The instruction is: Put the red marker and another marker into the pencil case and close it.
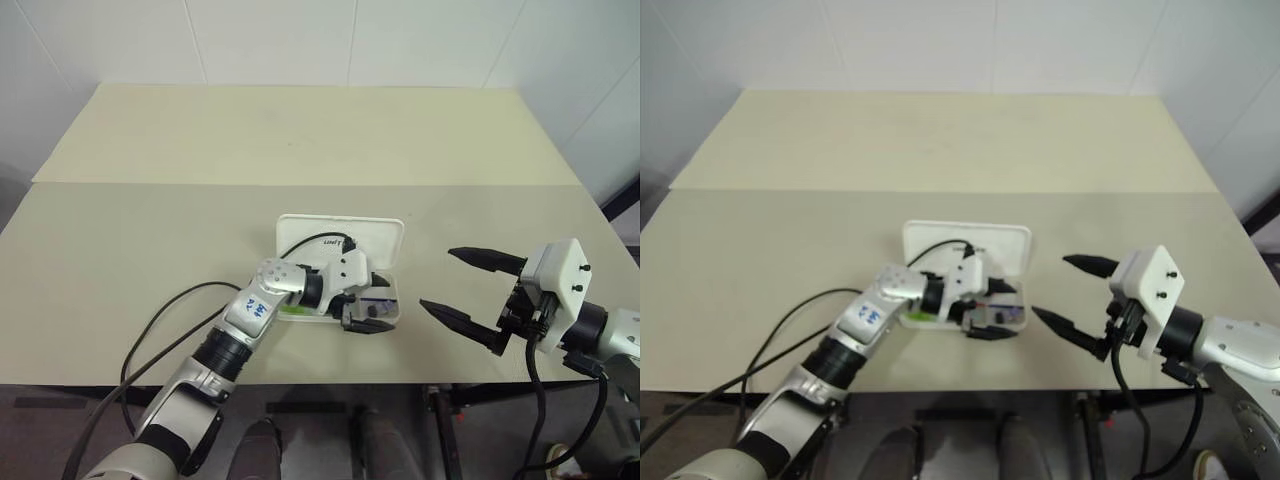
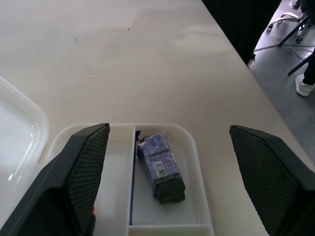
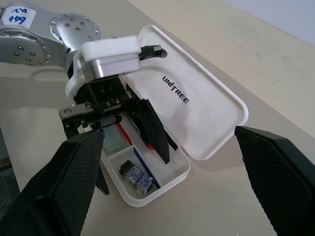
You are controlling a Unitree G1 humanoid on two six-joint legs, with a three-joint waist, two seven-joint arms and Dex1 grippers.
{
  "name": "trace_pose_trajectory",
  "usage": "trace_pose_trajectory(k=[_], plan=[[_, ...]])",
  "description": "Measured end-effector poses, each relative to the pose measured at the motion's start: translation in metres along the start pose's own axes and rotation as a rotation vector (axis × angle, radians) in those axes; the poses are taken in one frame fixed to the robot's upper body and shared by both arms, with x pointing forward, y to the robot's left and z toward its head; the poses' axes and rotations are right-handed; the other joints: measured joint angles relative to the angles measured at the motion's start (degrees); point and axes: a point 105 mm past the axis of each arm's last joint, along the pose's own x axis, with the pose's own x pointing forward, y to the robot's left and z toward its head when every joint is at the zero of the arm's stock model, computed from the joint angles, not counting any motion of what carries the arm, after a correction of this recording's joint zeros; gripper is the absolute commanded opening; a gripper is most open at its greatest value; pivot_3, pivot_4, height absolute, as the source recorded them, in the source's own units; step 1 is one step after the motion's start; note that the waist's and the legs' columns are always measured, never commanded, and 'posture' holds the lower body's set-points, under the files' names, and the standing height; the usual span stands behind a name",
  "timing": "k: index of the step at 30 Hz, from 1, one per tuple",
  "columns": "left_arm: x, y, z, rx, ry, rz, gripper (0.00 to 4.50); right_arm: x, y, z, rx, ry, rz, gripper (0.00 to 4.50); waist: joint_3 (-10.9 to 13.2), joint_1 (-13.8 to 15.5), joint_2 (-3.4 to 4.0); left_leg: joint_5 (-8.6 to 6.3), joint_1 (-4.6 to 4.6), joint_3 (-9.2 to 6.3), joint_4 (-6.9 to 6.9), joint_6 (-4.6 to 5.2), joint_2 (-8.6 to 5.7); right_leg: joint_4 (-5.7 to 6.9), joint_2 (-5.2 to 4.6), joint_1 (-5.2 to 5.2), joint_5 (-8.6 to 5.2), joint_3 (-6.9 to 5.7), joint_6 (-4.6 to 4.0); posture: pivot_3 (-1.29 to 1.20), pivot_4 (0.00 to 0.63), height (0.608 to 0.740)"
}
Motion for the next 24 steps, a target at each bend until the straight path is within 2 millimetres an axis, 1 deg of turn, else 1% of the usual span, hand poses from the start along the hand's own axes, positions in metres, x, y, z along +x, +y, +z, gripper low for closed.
trace_pose_trajectory(k=[4,7,8,9,12,16,20,23,24], plan=[[-0.018,0.004,0.015,-0.015,-0.062,0.029,4.10,0.000,0.000,0.000,-0.001,-0.001,0.002,4.50,0.00,0.03,0.00,0.00,0.01,0.00,0.01,0.00,0.00,0.01,0.00,0.01,0.00,0.00,0.00,0.00,0.150,0.740],[-0.034,0.001,0.018,-0.061,-0.117,0.035,4.10,0.002,0.001,0.000,-0.003,-0.008,0.007,4.50,0.00,-0.07,0.01,0.00,0.03,0.00,-0.01,0.00,0.00,0.03,0.00,0.01,0.00,0.01,0.00,0.00,0.150,0.740],[-0.042,-0.001,0.017,-0.075,-0.128,0.040,4.10,0.003,0.002,0.000,-0.002,-0.011,0.013,4.50,0.00,-0.14,0.01,0.00,0.03,0.00,-0.03,0.00,0.00,0.05,0.00,0.00,0.00,0.00,0.00,0.00,0.150,0.740],[-0.055,-0.003,0.013,-0.086,-0.132,0.053,4.10,0.004,0.003,0.000,0.000,-0.015,0.017,4.50,-0.01,-0.39,0.01,0.00,0.09,0.00,-0.09,0.00,0.01,0.09,0.01,0.00,-0.01,0.01,-0.02,0.00,0.150,0.740],[-0.098,-0.002,-0.003,-0.132,-0.099,0.144,4.10,0.004,0.001,-0.004,0.012,-0.007,0.015,4.50,0.00,-0.37,0.01,0.00,0.14,0.00,-0.09,0.00,0.01,0.21,0.00,-0.02,-0.04,0.01,-0.07,0.00,0.150,0.740],[-0.129,-0.007,-0.006,-0.139,-0.103,0.211,4.10,0.007,-0.002,-0.004,0.006,-0.015,0.021,4.50,0.00,0.10,0.00,0.00,0.05,0.00,0.07,-0.01,0.00,0.08,-0.01,0.05,-0.01,0.01,-0.11,0.00,0.150,0.740],[-0.157,-0.005,-0.008,-0.142,-0.112,0.305,4.10,0.011,-0.003,-0.004,0.002,-0.027,0.043,4.50,0.00,-0.11,0.00,-0.01,0.04,0.00,0.03,0.00,0.01,0.01,-0.01,0.04,0.03,0.01,-0.15,0.00,0.150,0.740],[-0.179,0.002,-0.005,-0.127,-0.137,0.410,3.57,0.015,-0.005,-0.006,0.008,-0.032,0.061,4.50,0.00,-0.12,0.00,-0.01,0.06,0.00,-0.04,0.00,0.01,0.01,0.00,0.01,0.02,0.00,-0.14,0.00,0.150,0.740],[-0.185,0.005,-0.003,-0.118,-0.151,0.448,3.22,0.016,-0.006,-0.006,0.007,-0.035,0.065,4.50,0.00,-0.11,0.01,-0.01,0.05,0.00,-0.04,0.00,0.02,0.02,-0.01,0.00,0.02,0.00,-0.14,0.00,0.150,0.740]])
